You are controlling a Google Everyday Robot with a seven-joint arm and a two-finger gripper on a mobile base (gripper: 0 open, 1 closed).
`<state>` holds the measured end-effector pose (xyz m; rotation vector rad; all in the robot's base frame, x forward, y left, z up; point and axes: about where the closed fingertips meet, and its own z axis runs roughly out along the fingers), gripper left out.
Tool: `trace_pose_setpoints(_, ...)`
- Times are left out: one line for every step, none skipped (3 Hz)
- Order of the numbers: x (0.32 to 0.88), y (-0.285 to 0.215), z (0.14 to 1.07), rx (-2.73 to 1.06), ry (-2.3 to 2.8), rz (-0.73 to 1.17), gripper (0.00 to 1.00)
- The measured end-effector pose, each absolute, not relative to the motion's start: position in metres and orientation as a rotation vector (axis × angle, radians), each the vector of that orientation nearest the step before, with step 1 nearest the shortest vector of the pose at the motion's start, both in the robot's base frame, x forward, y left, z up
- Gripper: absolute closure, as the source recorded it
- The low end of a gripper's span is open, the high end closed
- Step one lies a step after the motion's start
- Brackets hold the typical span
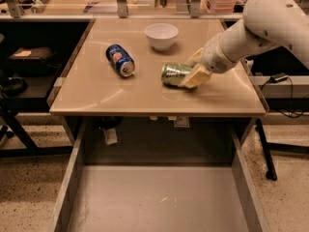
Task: Place green can into top drawer
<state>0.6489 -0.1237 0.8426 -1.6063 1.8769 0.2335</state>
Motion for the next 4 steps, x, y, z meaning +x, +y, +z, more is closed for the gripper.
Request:
trace_pose_setpoints(0.595, -0.118, 0.840, -1.659, 1.794, 0.241, 1.00)
trace_pose_setpoints(0.538, -0.118, 0.859, -1.682, 1.681, 0.265, 1.00)
trace_pose_setpoints(0.482, -0.130, 0.878, -1.683, 1.588, 0.303, 1.00)
trace_pose_setpoints(0.430, -0.145, 0.879, -1.695, 1.560, 0.242, 1.00)
